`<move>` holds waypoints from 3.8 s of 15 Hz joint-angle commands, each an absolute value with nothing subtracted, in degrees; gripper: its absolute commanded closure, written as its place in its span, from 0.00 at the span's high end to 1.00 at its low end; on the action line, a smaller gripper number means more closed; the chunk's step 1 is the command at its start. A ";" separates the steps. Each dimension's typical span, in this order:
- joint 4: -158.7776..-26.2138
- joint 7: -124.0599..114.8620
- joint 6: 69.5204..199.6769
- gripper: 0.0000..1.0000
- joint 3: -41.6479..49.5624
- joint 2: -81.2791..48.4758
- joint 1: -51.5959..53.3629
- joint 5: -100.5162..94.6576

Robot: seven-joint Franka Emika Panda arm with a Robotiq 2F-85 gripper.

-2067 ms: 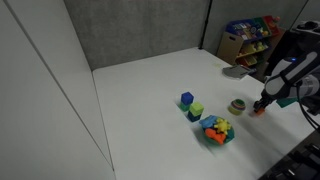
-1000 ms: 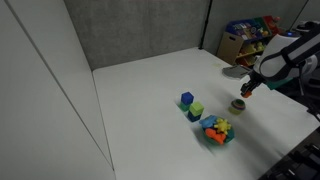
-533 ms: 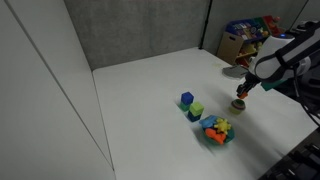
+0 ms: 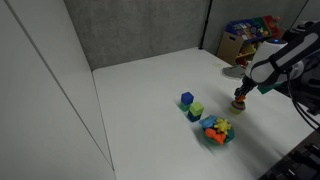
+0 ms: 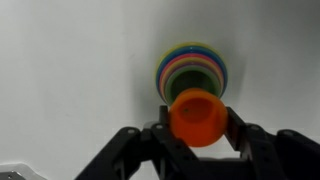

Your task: Put the orange cup onto the multicolour thing

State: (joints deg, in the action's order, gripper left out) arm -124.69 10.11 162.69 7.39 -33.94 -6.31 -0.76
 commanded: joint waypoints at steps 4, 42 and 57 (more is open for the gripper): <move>-122.85 7.30 161.52 0.30 7.79 -35.75 -6.06 -2.35; -134.18 2.45 117.23 1.00 8.63 3.71 -6.08 -5.59; -136.78 0.22 100.08 1.00 5.64 32.00 -7.72 -8.72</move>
State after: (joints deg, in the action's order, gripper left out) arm -136.40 2.67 101.24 7.51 27.63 -7.21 -6.79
